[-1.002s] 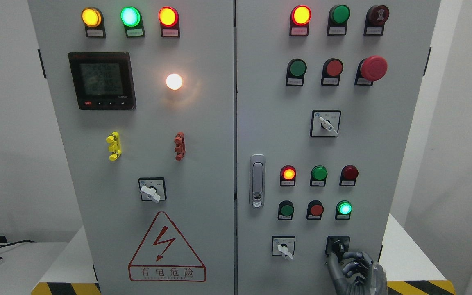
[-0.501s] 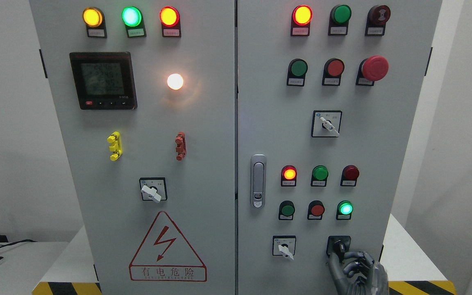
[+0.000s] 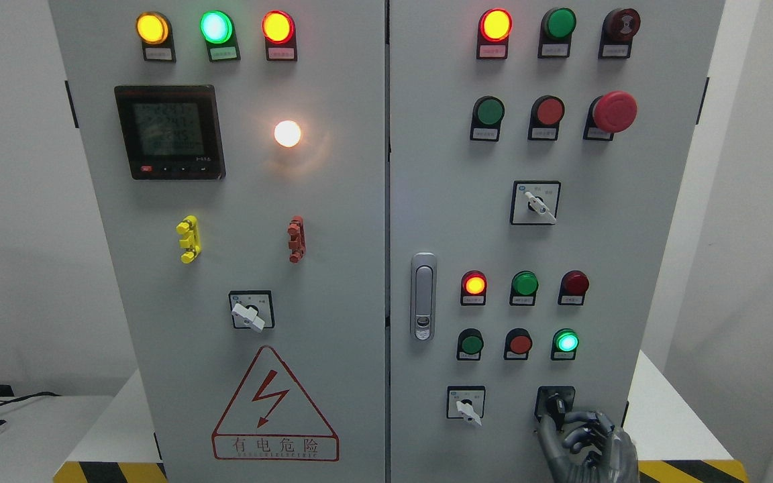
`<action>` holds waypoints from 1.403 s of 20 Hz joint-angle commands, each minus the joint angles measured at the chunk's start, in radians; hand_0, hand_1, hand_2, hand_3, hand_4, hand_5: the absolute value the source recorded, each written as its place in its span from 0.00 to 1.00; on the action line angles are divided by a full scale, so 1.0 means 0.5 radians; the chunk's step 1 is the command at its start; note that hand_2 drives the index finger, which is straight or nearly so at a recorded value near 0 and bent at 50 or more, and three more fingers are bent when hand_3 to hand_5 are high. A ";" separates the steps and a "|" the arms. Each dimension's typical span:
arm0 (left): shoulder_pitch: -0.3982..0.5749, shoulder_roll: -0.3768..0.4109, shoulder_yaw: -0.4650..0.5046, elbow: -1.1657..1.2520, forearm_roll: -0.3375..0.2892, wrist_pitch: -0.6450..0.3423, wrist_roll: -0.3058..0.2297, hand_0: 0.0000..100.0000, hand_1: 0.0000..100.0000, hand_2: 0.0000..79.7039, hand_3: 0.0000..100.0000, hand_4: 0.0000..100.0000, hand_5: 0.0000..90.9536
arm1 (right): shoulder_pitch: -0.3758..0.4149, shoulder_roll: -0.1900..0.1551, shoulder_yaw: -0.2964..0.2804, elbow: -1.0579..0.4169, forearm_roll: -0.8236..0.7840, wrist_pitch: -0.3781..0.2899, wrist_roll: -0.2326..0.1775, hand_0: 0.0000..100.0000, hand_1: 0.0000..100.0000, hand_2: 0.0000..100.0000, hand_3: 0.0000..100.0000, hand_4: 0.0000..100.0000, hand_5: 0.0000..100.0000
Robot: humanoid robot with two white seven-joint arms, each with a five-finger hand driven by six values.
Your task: Trip black knob to open circuit
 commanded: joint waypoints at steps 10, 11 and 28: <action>0.000 -0.002 0.000 -0.001 -0.061 0.001 0.000 0.12 0.39 0.00 0.00 0.00 0.00 | 0.012 -0.005 0.018 0.002 0.030 -0.004 -0.002 0.32 0.74 0.50 0.78 0.81 0.96; 0.000 0.001 0.000 -0.001 -0.061 0.001 0.000 0.12 0.39 0.00 0.00 0.00 0.00 | 0.012 -0.005 0.018 -0.001 0.030 -0.001 -0.002 0.32 0.74 0.50 0.78 0.81 0.96; 0.000 0.001 0.000 -0.001 -0.061 0.001 0.000 0.12 0.39 0.00 0.00 0.00 0.00 | 0.211 -0.057 -0.038 -0.035 0.021 -0.314 -0.002 0.33 0.75 0.43 0.73 0.77 0.93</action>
